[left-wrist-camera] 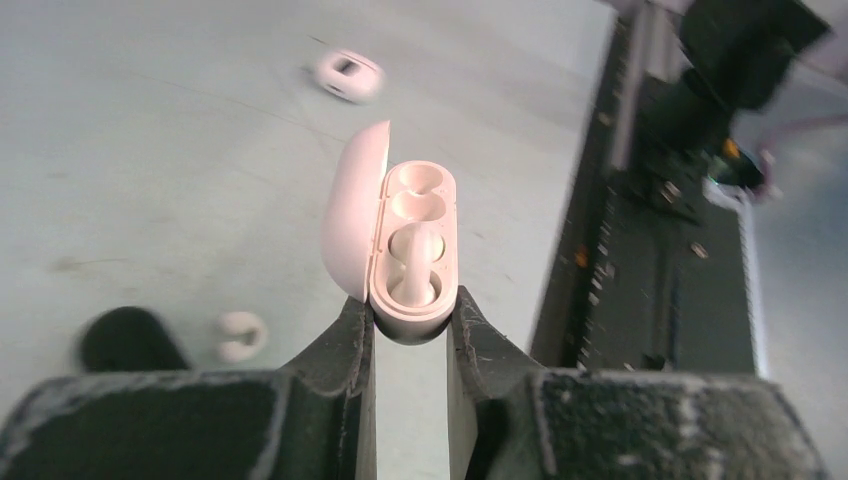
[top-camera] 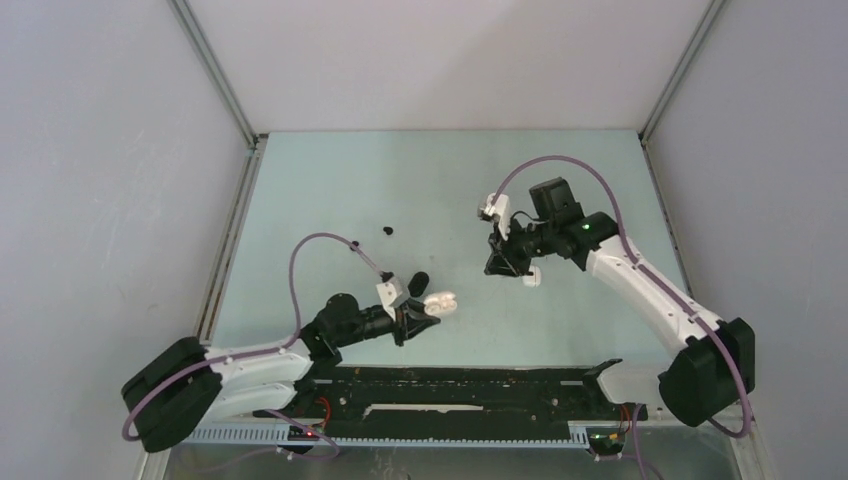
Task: Insert the wireless bluetooth earbuds into the charging case
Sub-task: Place the earbud in the charging case, then pick up the earbud from the center of the board.
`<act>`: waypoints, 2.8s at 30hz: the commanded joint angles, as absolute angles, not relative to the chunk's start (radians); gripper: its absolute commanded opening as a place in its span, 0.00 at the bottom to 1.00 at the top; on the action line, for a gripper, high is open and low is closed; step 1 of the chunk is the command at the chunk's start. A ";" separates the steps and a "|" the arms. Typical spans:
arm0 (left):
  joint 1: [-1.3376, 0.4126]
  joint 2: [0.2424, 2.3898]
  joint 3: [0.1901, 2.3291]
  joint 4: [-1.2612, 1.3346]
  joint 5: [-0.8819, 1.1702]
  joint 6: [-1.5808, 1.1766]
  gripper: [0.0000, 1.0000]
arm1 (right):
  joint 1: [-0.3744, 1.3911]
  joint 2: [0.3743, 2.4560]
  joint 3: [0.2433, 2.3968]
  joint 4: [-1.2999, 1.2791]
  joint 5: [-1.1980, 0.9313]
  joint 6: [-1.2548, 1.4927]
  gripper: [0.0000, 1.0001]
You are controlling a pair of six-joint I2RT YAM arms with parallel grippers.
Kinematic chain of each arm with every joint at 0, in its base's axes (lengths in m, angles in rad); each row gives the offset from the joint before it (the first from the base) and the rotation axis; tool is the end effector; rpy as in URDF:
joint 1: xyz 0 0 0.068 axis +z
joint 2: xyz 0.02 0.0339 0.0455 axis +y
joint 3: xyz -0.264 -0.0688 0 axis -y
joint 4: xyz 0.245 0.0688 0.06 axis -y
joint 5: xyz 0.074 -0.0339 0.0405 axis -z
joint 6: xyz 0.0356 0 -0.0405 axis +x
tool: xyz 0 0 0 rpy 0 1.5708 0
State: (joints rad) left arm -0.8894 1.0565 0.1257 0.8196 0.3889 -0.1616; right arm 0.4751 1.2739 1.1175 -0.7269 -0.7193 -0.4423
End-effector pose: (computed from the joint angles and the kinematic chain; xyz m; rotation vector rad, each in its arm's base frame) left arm 0.1097 -0.1567 0.1708 0.9232 1.5461 -1.0979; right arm 0.2188 0.1389 0.3092 -1.3116 1.9484 0.8888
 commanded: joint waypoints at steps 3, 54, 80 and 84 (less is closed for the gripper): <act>-0.835 0.867 0.077 0.738 0.077 -0.182 0.00 | 0.575 1.281 0.951 -0.494 -0.594 -0.479 0.15; -0.781 0.696 0.040 0.586 -0.261 -0.227 0.00 | 0.916 1.785 1.045 -0.142 0.000 -0.264 0.55; -0.781 0.717 0.046 0.591 -0.239 -0.227 0.00 | 0.694 1.798 1.143 -0.316 -0.407 -0.105 0.37; -0.782 0.711 0.043 0.591 -0.243 -0.227 0.00 | 0.690 1.849 1.168 -0.321 -0.416 -0.081 0.37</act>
